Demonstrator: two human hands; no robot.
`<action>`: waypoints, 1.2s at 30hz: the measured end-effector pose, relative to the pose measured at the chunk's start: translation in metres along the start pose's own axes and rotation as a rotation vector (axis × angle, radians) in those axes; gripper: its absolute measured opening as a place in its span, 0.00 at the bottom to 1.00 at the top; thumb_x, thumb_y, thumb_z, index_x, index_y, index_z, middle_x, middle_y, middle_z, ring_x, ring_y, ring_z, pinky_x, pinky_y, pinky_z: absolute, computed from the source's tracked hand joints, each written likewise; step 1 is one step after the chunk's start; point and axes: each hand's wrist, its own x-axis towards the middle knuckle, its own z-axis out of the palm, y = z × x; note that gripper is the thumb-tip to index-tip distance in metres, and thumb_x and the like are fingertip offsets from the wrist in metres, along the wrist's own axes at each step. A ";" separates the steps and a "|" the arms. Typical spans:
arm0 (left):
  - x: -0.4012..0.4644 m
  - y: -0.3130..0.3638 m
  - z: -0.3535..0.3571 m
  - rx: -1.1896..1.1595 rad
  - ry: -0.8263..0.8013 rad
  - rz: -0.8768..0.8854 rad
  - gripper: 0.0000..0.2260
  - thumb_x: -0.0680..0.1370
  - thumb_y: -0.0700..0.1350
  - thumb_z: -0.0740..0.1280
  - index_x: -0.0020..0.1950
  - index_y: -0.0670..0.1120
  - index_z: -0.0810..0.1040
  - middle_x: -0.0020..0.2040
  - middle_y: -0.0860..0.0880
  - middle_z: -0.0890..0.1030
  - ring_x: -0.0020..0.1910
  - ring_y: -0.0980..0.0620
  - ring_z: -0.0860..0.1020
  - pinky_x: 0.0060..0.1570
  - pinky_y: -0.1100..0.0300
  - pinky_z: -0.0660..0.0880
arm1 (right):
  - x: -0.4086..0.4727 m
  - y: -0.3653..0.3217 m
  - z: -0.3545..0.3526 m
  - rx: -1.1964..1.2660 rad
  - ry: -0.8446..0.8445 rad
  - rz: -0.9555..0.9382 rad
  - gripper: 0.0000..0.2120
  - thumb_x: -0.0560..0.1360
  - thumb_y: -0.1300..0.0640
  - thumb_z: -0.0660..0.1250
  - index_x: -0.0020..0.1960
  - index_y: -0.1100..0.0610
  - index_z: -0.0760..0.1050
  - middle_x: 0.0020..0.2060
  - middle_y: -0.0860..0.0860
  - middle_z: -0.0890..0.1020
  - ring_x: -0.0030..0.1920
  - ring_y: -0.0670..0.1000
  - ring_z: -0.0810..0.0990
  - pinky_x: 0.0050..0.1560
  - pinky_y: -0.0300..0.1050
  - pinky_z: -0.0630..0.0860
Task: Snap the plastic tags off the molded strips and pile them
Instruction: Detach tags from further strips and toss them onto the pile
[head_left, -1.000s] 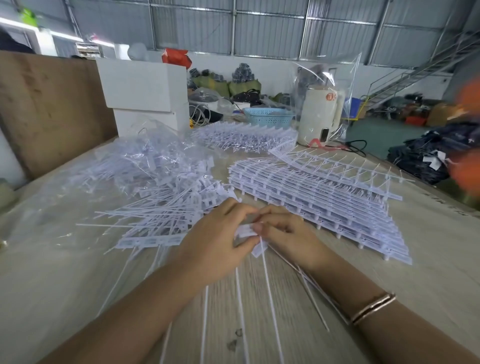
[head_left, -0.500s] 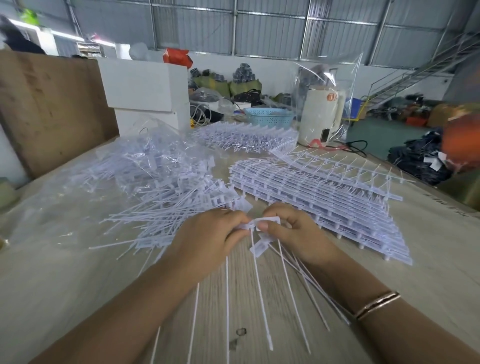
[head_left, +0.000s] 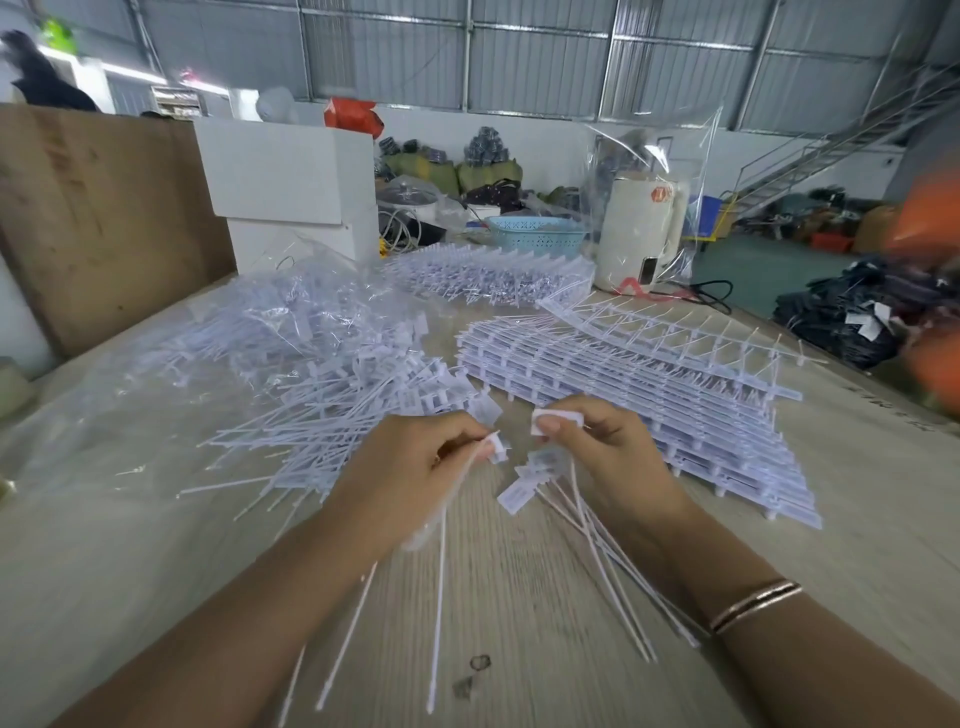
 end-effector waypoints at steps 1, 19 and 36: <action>-0.001 -0.001 -0.002 -0.006 0.009 -0.006 0.06 0.75 0.51 0.69 0.50 0.54 0.82 0.39 0.59 0.83 0.38 0.63 0.79 0.40 0.64 0.76 | 0.000 0.001 -0.003 0.093 0.018 0.068 0.07 0.75 0.55 0.68 0.41 0.56 0.81 0.37 0.51 0.83 0.40 0.49 0.80 0.43 0.39 0.75; -0.004 0.010 0.010 0.278 -0.006 0.128 0.18 0.73 0.51 0.68 0.62 0.51 0.72 0.54 0.54 0.74 0.50 0.54 0.77 0.44 0.54 0.76 | 0.002 -0.002 0.012 -0.666 -0.054 -0.077 0.11 0.75 0.43 0.62 0.47 0.45 0.81 0.45 0.41 0.78 0.53 0.46 0.73 0.59 0.59 0.64; -0.002 -0.006 0.003 0.265 -0.086 0.106 0.09 0.77 0.49 0.66 0.55 0.49 0.78 0.50 0.55 0.81 0.46 0.53 0.79 0.44 0.54 0.75 | 0.006 0.003 0.008 -0.331 -0.179 -0.028 0.07 0.72 0.65 0.70 0.39 0.55 0.81 0.38 0.48 0.77 0.38 0.36 0.75 0.44 0.27 0.68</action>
